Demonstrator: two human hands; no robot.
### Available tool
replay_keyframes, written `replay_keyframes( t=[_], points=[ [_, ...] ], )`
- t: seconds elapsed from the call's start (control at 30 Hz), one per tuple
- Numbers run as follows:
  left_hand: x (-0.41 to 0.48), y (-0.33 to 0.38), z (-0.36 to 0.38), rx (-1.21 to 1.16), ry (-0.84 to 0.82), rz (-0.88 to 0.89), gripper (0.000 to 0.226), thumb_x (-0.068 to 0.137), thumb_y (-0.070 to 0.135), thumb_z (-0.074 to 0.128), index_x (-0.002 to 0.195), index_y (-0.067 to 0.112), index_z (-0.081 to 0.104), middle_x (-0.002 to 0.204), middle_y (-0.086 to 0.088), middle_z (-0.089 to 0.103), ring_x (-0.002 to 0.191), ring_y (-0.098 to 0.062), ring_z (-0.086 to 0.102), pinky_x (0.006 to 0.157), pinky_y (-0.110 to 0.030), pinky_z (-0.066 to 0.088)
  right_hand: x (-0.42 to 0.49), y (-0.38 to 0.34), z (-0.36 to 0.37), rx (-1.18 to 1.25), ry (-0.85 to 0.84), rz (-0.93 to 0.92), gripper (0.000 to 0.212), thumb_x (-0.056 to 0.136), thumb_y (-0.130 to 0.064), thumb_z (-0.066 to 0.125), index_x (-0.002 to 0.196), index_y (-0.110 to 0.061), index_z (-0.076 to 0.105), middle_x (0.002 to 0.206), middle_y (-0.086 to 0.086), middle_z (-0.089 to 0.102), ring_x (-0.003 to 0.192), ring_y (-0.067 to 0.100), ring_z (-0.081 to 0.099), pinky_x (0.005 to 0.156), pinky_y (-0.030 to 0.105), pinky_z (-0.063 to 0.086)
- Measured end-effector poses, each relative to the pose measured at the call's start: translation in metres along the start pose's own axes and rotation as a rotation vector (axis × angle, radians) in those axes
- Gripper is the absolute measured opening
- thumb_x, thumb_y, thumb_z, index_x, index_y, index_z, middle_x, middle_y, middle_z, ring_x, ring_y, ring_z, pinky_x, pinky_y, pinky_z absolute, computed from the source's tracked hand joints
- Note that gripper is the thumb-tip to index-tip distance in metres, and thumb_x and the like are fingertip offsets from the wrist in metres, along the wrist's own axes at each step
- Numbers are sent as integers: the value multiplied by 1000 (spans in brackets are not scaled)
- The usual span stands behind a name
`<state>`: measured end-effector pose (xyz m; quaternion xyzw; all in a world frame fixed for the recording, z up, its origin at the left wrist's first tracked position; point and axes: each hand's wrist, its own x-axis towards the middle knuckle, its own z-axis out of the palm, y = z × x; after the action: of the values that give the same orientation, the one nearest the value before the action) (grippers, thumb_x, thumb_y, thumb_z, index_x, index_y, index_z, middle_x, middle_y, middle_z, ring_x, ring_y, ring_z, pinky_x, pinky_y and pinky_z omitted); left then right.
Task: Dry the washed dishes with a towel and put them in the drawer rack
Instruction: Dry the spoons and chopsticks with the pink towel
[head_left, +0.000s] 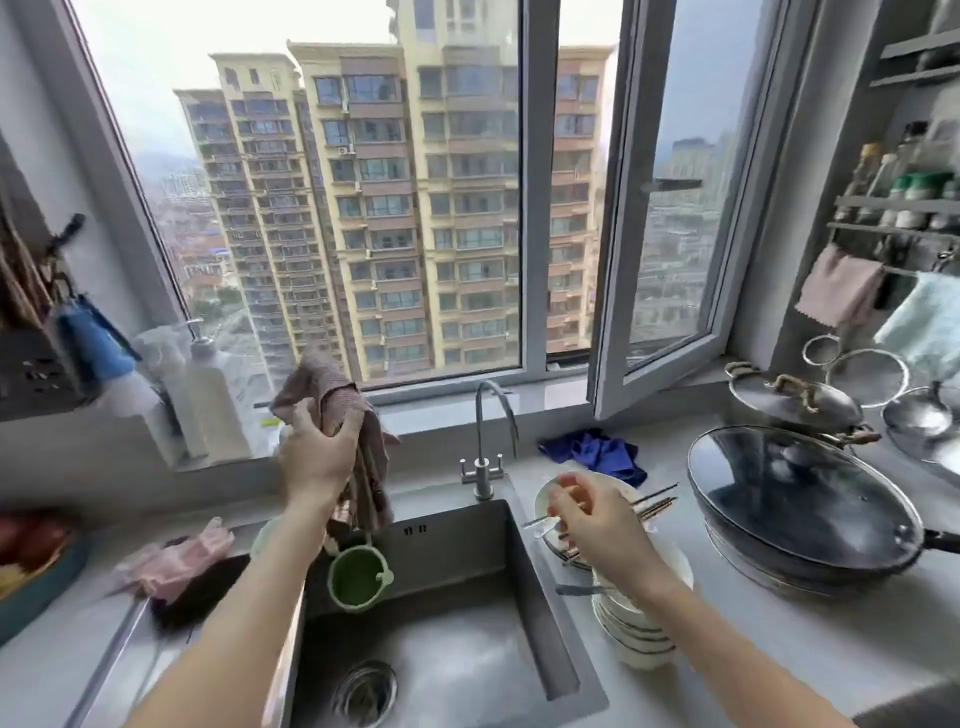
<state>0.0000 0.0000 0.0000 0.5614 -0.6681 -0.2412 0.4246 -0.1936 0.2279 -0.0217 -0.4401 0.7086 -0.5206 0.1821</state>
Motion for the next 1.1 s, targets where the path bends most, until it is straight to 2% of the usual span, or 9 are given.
replay_keyframes(
  t=[0.1,0.4,0.5,0.6,0.7,0.8,0.87,0.93,1.1],
  points=[
    [38,0,10,141,61,34,71,85,56,53,140,18,33,128,-22,53,116,-42,49,98,-51,41,25,3,16,-63,26,-30,8,95,-28,53,96,-23,60,86,-6,66,83,9,63,74,30,54],
    [56,4,17,230,130,225,27,86,5,59,111,-1,68,100,-24,70,90,-41,63,82,-45,51,66,41,-2,-73,30,71,10,95,-29,53,95,-23,62,86,-4,67,84,15,64,78,35,53],
    [19,35,14,185,34,397,18,83,2,64,98,3,73,92,-9,73,78,-24,66,80,-22,48,75,31,-1,2,14,72,13,94,-35,54,102,-27,59,95,-9,65,93,12,62,76,23,51],
    [-19,75,29,98,-136,563,22,80,0,67,97,10,75,92,-1,73,81,-15,65,81,-15,45,88,10,3,152,-77,80,46,87,-52,54,129,-33,48,122,-10,56,111,8,54,77,17,43],
    [-48,107,56,-48,-359,524,21,81,6,69,99,14,75,90,4,72,79,-8,65,76,-15,52,99,-1,5,434,-209,169,84,70,-66,57,144,-39,29,141,1,45,123,17,48,90,29,41],
    [-73,129,83,-189,-533,504,18,82,5,68,93,17,75,82,5,73,74,-10,68,75,-28,55,104,2,-1,750,-249,247,97,59,-68,74,141,-32,35,135,16,54,116,28,60,93,48,51],
    [-85,137,103,-224,-604,534,16,81,6,67,89,16,76,79,3,74,74,-13,68,72,-33,55,104,12,-15,917,-153,289,89,67,-48,79,141,-24,36,132,19,55,115,31,61,97,53,48],
    [-92,140,120,-238,-682,532,13,80,16,68,89,17,76,79,1,74,74,-16,68,72,-37,54,100,19,-34,963,-44,270,68,76,-28,71,137,-11,44,123,19,62,108,29,64,94,43,51],
    [-112,137,141,-363,-805,499,15,84,16,69,97,15,75,90,4,75,82,-8,69,80,-30,56,78,38,-87,546,158,168,23,95,-13,54,117,-18,61,112,10,68,103,21,66,91,34,52]
  ],
)
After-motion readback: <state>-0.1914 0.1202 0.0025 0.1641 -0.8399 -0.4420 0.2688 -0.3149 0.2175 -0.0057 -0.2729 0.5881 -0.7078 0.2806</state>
